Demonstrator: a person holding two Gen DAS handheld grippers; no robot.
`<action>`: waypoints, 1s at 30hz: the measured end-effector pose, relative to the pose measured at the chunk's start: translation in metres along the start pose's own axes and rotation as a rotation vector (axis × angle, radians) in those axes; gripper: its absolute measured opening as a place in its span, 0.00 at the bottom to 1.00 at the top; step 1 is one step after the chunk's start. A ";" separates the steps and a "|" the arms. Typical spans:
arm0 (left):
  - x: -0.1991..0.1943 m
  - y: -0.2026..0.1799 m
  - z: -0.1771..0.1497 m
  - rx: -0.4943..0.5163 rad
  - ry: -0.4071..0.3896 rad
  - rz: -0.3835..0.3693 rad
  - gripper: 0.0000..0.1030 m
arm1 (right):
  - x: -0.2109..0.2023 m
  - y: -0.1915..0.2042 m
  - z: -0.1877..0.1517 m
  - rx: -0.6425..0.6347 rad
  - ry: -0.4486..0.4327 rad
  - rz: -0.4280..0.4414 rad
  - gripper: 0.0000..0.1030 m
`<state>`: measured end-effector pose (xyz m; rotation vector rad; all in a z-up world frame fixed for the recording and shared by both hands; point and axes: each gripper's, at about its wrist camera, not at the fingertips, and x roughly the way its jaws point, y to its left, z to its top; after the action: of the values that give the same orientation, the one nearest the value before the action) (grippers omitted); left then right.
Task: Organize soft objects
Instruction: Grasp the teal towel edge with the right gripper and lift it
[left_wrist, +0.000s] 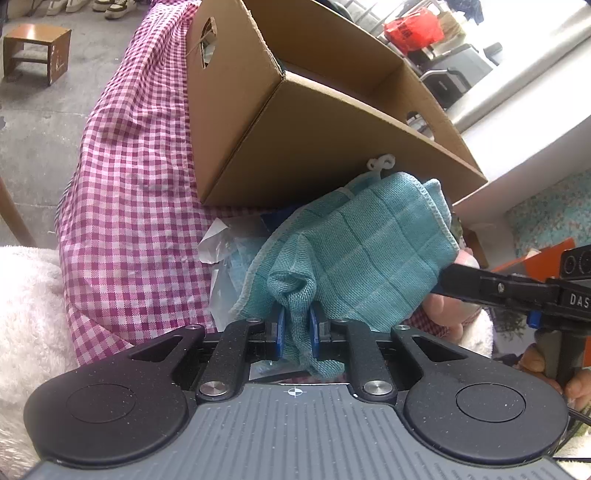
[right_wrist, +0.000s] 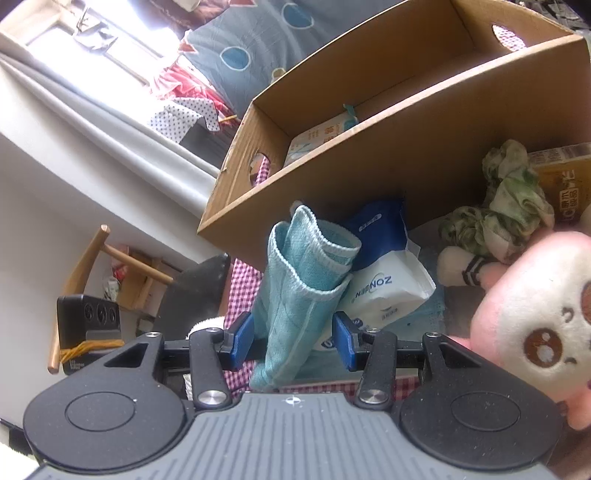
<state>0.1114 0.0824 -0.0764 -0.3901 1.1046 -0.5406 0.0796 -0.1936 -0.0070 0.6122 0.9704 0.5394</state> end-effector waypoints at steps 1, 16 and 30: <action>0.001 0.000 0.001 0.001 0.001 0.002 0.14 | 0.000 -0.001 0.001 -0.002 -0.009 0.003 0.48; 0.009 -0.001 0.004 0.000 0.010 0.012 0.14 | 0.034 -0.001 0.007 0.002 -0.009 0.038 0.39; -0.039 -0.003 0.002 -0.104 -0.153 -0.100 0.57 | 0.035 -0.070 0.007 0.493 -0.014 0.218 0.13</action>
<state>0.0993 0.1029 -0.0459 -0.5711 0.9716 -0.5335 0.1127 -0.2216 -0.0728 1.1714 1.0357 0.4868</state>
